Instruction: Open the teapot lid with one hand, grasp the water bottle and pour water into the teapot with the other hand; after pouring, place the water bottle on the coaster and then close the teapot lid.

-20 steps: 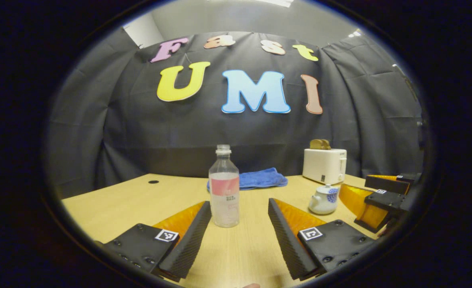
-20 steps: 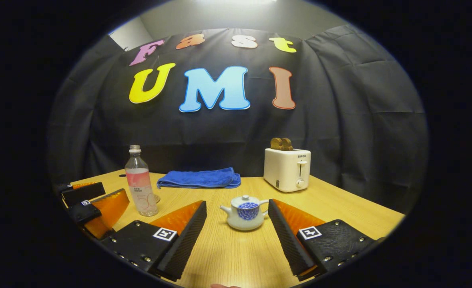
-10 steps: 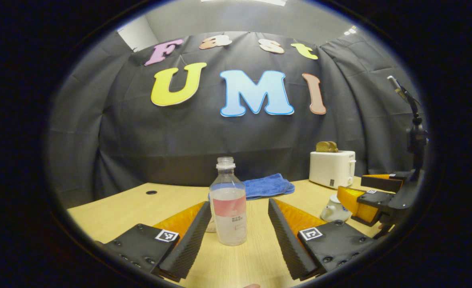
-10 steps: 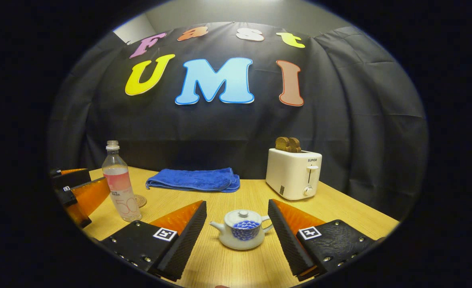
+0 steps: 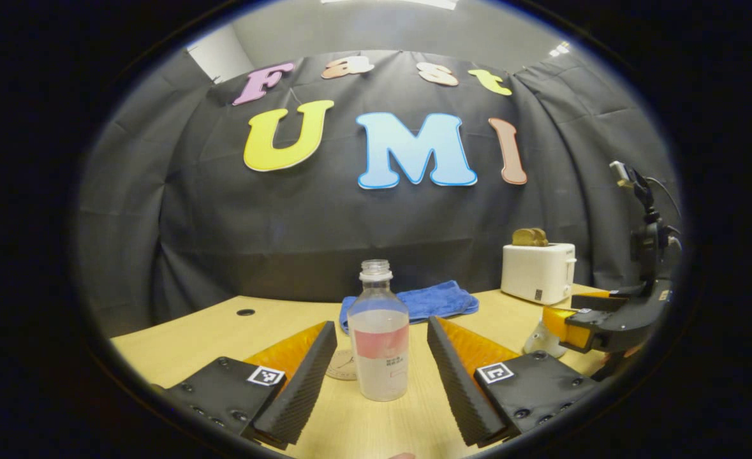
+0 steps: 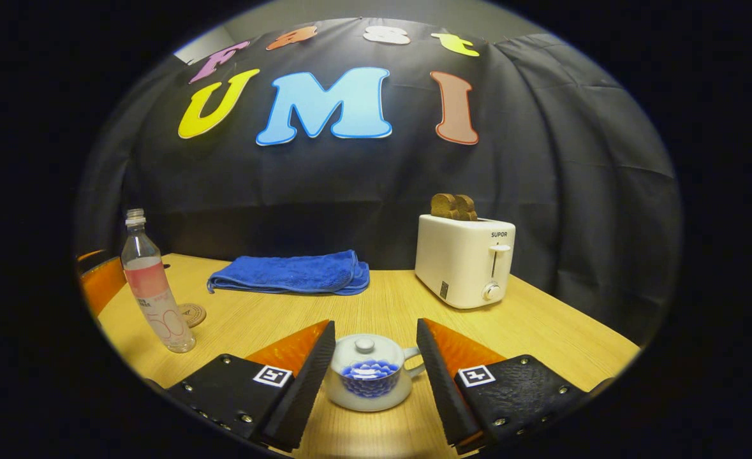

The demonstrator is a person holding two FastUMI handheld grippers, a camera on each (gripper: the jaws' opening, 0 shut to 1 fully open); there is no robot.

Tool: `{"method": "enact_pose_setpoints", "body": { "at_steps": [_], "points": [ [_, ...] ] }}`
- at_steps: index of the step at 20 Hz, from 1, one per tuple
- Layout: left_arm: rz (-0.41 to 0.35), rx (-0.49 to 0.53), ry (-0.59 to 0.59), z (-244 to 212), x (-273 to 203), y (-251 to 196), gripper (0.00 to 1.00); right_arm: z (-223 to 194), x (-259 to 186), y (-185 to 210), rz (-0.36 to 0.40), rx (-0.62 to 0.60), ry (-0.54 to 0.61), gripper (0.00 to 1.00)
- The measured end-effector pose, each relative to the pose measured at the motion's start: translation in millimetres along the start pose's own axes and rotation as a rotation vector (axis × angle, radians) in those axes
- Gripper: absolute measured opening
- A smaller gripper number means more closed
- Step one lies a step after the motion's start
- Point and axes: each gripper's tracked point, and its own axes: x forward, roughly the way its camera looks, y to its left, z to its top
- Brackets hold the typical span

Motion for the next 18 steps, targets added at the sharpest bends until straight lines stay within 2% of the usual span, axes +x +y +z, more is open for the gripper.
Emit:
{"method": "enact_pose_setpoints", "body": {
  "at_steps": [3,5,7,10,11,12,18],
  "points": [
    [-0.002,-0.004,0.004,-0.8,-1.2,-0.2,0.99,1.7,6.1,3.9,0.0,-0.011,-0.005,0.55],
    [0.002,0.0,0.005,-0.2,-2.2,0.8,0.99,0.1,10.7,5.1,-0.001,-0.012,0.0,0.53],
    [0.002,0.0,0.008,-0.9,-3.2,1.5,0.99,3.2,11.7,3.4,-0.016,-0.008,-0.003,0.14],
    [0.002,-0.006,0.01,-0.5,-2.7,1.7,0.99,5.3,14.1,9.0,0.015,-0.025,-0.025,0.14],
    [-0.001,-0.006,0.011,-2.1,-2.5,0.1,0.99,-11.6,6.2,4.4,-0.009,-0.028,-0.014,0.14],
    [-0.004,-0.003,0.015,-2.9,-1.4,-1.7,0.99,3.1,5.8,4.6,-0.006,-0.023,-0.007,0.04],
    [0.009,0.009,0.011,-3.8,3.0,0.7,0.99,4.8,7.0,7.7,0.012,-0.026,-0.017,0.04]
  ]
}}
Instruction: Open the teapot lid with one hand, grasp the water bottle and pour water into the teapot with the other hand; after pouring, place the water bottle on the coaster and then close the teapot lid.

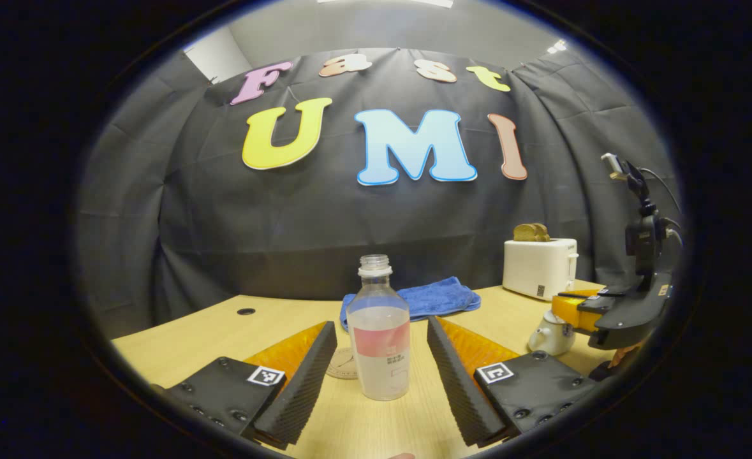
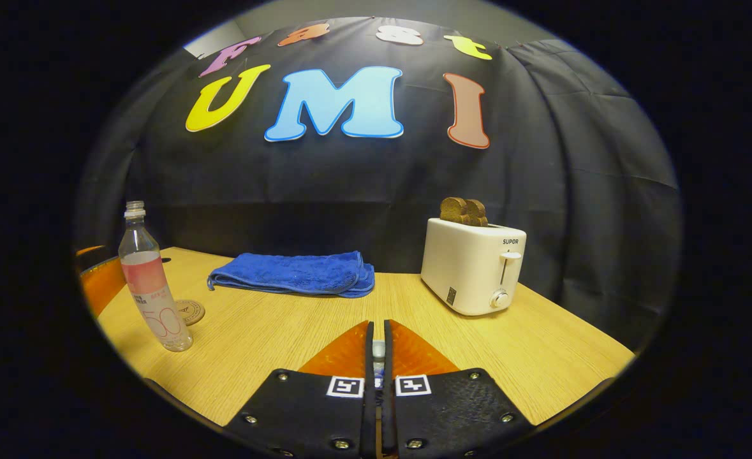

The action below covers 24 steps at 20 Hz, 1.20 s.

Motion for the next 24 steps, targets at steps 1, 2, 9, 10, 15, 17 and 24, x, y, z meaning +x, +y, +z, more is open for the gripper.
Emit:
{"method": "enact_pose_setpoints", "body": {
  "at_steps": [1,2,9,10,15,17,24],
  "points": [
    [0.0,0.002,0.003,-2.4,1.6,-0.7,0.99,-0.4,-0.3,0.2,0.001,-0.006,-0.002,0.04],
    [-0.001,0.003,0.008,-5.3,5.2,-1.5,0.99,0.6,-1.4,0.7,0.005,-0.009,-0.005,0.04],
    [0.006,-0.01,0.054,-18.4,35.2,1.3,0.99,9.0,-7.2,2.2,0.019,-0.019,-0.035,0.04],
    [0.006,-0.005,0.058,-20.9,38.4,1.3,0.99,11.4,-8.1,2.9,0.019,-0.023,-0.045,0.04],
    [0.009,-0.013,0.079,-29.3,59.9,5.2,0.99,21.2,-15.8,6.9,0.038,-0.024,-0.078,0.04],
    [0.007,-0.022,0.094,-33.9,67.8,5.5,0.99,24.5,-22.3,10.0,0.05,-0.029,-0.091,0.04],
    [0.013,-0.012,0.095,-34.9,69.1,5.2,0.9,21.9,-67.0,16.4,0.088,-0.027,-0.095,0.04]
  ]
}}
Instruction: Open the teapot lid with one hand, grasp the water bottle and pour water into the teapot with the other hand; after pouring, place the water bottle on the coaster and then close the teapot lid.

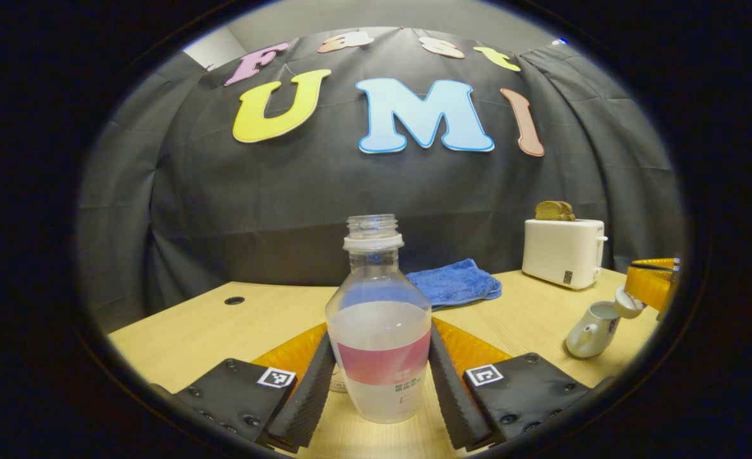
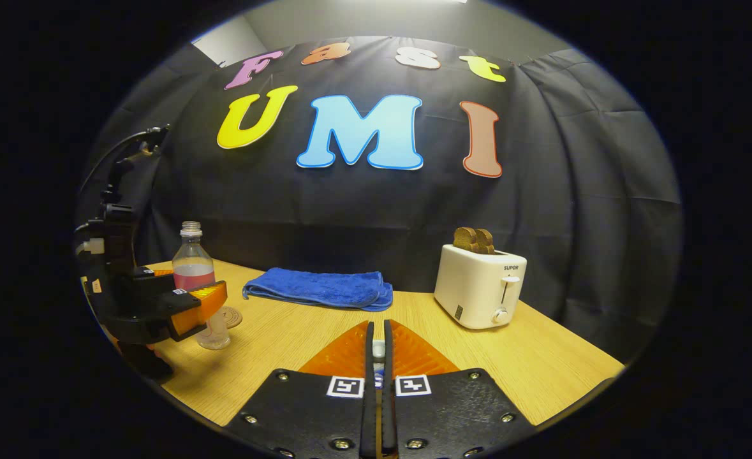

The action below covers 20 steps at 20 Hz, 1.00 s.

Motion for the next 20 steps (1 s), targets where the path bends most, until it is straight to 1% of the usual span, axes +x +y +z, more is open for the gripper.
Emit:
{"method": "enact_pose_setpoints", "body": {
  "at_steps": [1,5,8,13,18,20],
  "points": [
    [0.002,-0.001,0.003,0.4,-0.9,-0.3,0.87,-1.3,-8.9,0.7,0.005,0.01,0.003,0.04],
    [0.003,0.007,0.005,3.7,-10.2,-1.1,0.87,-7.8,-43.0,-4.6,-0.001,0.014,0.012,0.04],
    [-0.002,0.039,-0.013,13.1,-19.4,-7.5,0.87,-17.9,-60.2,-10.3,-0.008,0.031,0.032,0.04],
    [-0.033,0.122,-0.042,28.6,-25.0,-27.5,0.87,-19.5,-91.0,-14.6,-0.016,0.052,0.032,0.04],
    [-0.058,0.213,-0.033,28.0,-26.7,-46.0,0.87,-21.7,-116.3,-13.8,-0.008,0.068,0.03,0.04],
    [-0.062,0.269,-0.024,28.6,-25.7,-51.8,0.87,-23.0,-125.0,-13.5,-0.003,0.07,0.027,0.04]
  ]
}}
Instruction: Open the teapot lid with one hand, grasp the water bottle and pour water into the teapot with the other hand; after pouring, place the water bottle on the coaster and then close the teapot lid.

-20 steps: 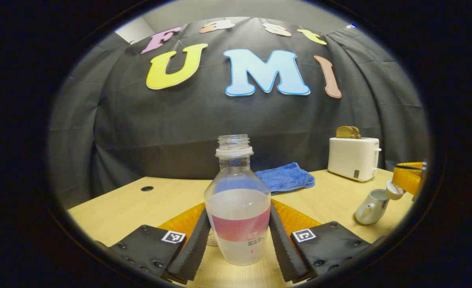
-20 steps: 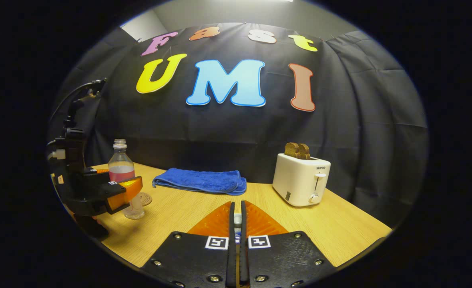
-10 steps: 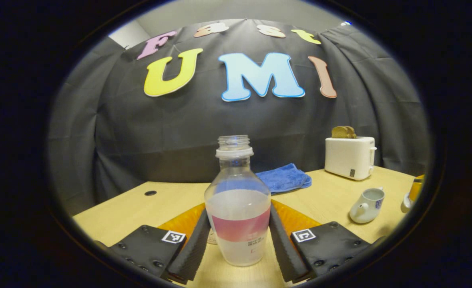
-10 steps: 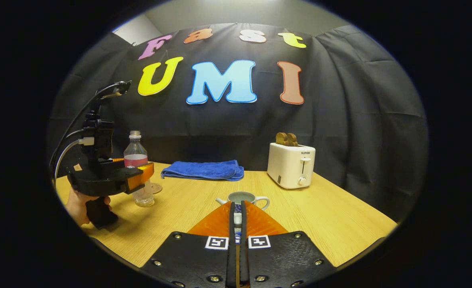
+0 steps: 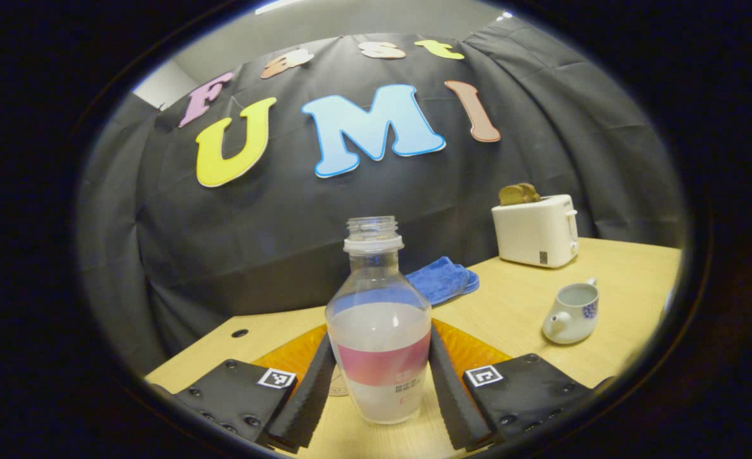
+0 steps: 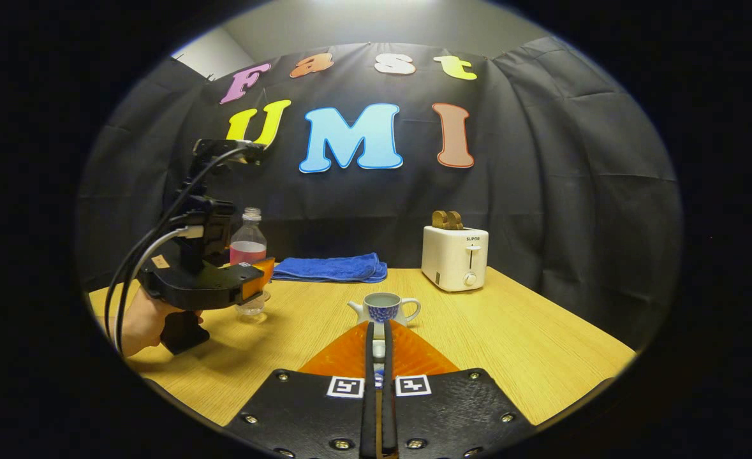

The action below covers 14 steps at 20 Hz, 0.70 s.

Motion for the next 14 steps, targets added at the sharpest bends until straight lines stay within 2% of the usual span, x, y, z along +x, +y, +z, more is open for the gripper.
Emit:
{"method": "enact_pose_setpoints", "body": {
  "at_steps": [5,11,14],
  "points": [
    [0.0,0.187,0.031,-0.5,7.3,-12.3,0.87,-9.1,-16.6,2.8,0.014,0.002,0.006,0.04],
    [-0.025,0.363,0.035,3.5,15.5,-33.8,0.87,-18.2,-29.4,0.8,0.019,0.011,0.019,0.04],
    [-0.035,0.503,0.05,2.3,21.5,-43.2,0.87,-21.1,-35.4,-2.3,0.012,0.02,0.025,0.04]
  ]
}}
